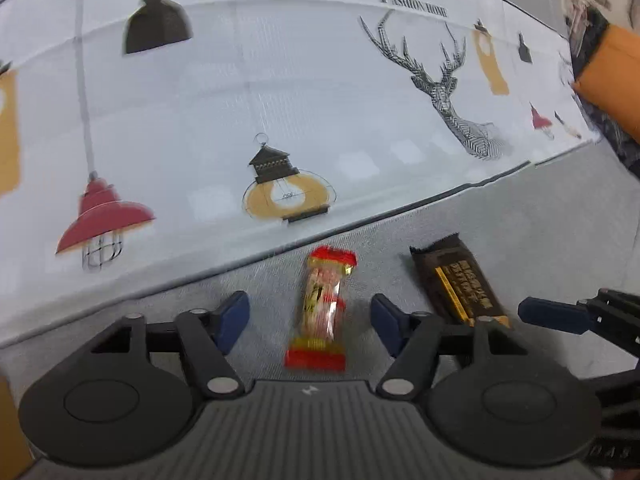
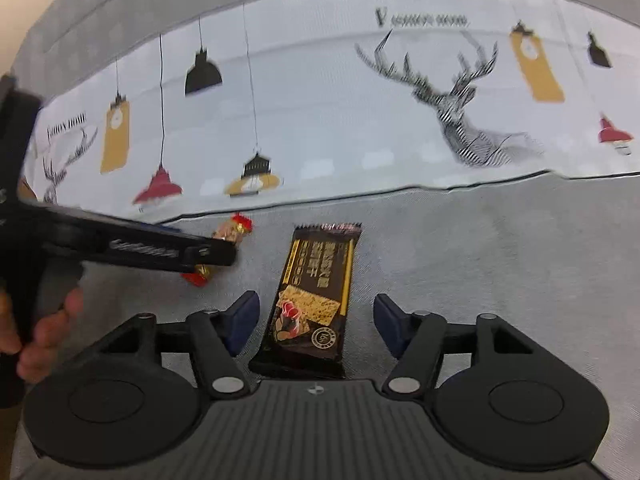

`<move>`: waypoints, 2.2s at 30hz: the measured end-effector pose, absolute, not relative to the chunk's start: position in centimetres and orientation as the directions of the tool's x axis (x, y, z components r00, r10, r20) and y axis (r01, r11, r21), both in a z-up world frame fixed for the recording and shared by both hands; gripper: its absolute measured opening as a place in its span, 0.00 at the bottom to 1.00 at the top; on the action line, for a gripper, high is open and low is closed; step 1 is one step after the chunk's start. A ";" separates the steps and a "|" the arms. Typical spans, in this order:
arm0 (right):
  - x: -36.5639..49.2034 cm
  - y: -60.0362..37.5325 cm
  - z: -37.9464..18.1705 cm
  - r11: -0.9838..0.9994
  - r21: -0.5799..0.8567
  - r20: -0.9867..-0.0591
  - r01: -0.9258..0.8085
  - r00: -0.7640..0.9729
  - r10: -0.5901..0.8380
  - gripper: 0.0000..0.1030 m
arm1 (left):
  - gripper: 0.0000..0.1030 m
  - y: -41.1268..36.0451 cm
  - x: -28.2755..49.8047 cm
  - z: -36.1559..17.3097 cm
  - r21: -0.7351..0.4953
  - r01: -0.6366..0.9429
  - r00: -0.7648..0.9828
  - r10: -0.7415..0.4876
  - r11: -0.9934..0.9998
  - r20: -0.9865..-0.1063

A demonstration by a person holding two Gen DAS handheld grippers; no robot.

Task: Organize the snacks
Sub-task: 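Grasp the small red candy with the left gripper while the right grasps the chocolate biscuit pack, then carry the red candy and biscuit pack into the box and open both grippers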

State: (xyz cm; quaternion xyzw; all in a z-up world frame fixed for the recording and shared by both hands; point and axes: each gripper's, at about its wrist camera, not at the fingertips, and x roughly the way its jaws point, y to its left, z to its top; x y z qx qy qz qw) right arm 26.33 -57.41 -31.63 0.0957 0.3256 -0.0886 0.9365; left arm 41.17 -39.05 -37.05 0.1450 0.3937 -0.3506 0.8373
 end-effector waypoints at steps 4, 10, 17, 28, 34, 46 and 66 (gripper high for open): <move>27.7 -56.5 -32.9 0.974 0.055 -0.643 0.218 0.754 -0.132 0.66 | 0.20 -40.7 40.2 -36.8 0.080 0.776 0.443 -0.451 0.625 -0.775; 28.1 -54.7 -32.9 0.979 -0.029 -0.643 0.202 0.747 -0.173 0.41 | 0.19 -39.7 38.8 -36.6 0.064 0.768 0.415 -0.419 0.638 -0.808; 27.2 -54.4 -32.7 0.979 0.042 -0.658 0.199 0.743 -0.123 0.42 | 0.24 -37.7 36.7 -36.8 0.028 0.723 0.426 -0.414 0.690 -0.805; 26.8 -54.8 -31.9 0.978 0.098 -0.620 0.184 0.780 -0.084 0.40 | 0.18 -36.6 35.0 -35.1 -0.014 0.680 0.449 -0.432 0.733 -0.782; 25.6 -53.1 -29.4 0.966 0.200 -0.559 0.163 0.829 -0.024 0.40 | 0.18 -32.8 32.6 -29.8 -0.052 0.620 0.506 -0.449 0.783 -0.737; 17.9 -41.2 -22.9 0.981 0.194 -0.434 -0.023 0.894 0.107 0.40 | 0.18 -18.1 25.5 -21.2 -0.126 0.485 0.604 -0.436 0.865 -0.667; 18.5 -18.7 -16.4 0.958 0.045 -0.411 -0.285 0.868 0.278 0.41 | 0.19 2.8 23.4 -15.0 -0.197 0.329 0.773 -0.384 0.923 -0.505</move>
